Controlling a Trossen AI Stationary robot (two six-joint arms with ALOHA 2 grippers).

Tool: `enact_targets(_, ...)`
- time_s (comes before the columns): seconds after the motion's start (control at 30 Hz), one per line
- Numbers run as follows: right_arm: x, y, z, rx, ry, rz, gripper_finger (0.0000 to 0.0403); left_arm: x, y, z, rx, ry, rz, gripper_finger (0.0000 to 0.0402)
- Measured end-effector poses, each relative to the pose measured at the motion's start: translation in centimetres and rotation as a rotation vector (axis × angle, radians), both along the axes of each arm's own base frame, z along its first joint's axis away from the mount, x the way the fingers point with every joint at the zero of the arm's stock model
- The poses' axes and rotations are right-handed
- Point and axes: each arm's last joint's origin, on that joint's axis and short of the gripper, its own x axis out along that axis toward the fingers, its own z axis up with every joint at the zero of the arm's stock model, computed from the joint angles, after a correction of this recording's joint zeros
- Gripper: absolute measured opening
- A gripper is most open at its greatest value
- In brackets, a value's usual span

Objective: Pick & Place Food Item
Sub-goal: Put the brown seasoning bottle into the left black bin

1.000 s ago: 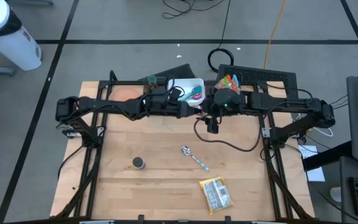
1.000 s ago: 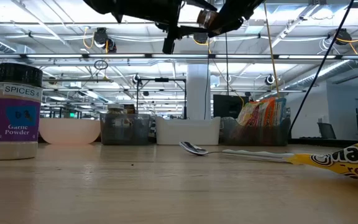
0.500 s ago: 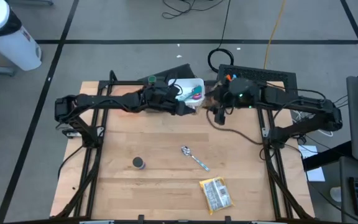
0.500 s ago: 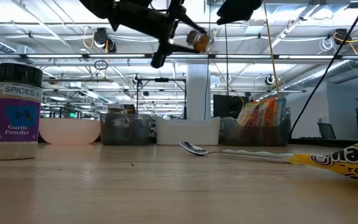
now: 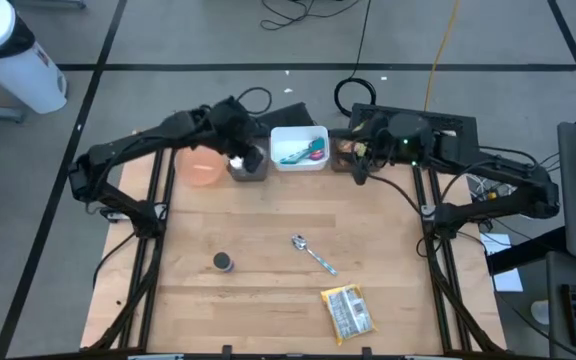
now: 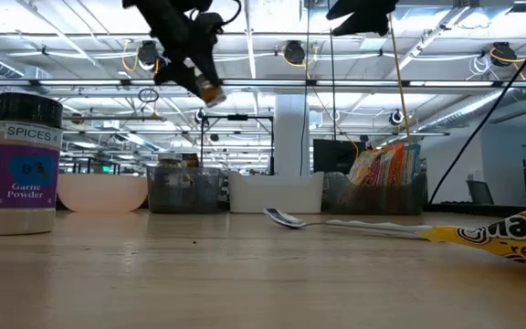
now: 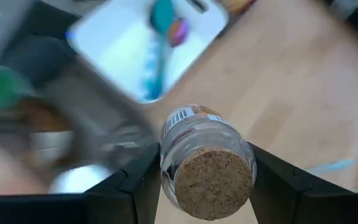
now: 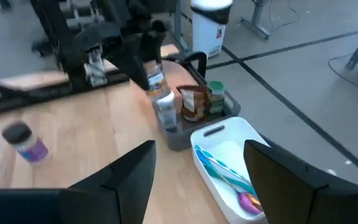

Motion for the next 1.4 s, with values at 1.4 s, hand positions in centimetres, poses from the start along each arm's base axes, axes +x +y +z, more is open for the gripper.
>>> enact_targets(1.4,0.3,-2.6,-12.0,0.392,-0.417,0.021,0.0238,6.4,7.2,-6.8,0.171,0.662,-0.615,0.0196)
